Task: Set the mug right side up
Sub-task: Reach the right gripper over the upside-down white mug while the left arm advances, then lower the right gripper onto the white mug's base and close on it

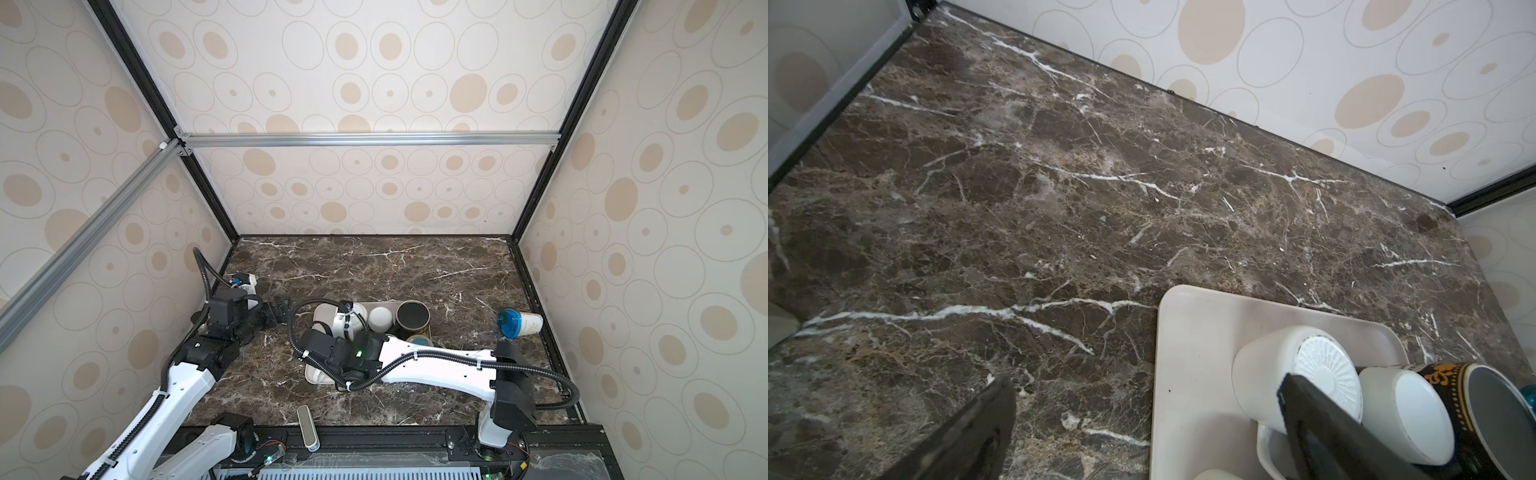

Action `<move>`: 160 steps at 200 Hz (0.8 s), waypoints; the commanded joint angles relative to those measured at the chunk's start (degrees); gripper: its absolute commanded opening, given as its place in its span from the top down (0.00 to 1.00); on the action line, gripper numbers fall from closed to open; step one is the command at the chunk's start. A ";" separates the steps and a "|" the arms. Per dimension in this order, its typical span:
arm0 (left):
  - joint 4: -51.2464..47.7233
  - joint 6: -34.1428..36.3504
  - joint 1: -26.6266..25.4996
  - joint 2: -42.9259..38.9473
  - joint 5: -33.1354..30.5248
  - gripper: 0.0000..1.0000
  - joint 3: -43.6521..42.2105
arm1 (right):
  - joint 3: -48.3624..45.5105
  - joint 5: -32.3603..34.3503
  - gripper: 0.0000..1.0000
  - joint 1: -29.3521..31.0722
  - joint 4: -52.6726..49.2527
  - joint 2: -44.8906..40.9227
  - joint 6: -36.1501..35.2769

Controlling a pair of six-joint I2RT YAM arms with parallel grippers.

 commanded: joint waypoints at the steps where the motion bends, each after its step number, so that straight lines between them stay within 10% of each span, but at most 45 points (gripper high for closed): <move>1: 1.60 -1.18 1.22 -0.94 3.16 0.00 -1.30 | 2.62 -3.82 0.52 1.25 -0.56 4.45 5.28; 160: 2.90 0.33 7.20 -2.38 5.02 0.00 -2.96 | 7.35 -13.12 0.59 1.25 -2.41 16.83 14.43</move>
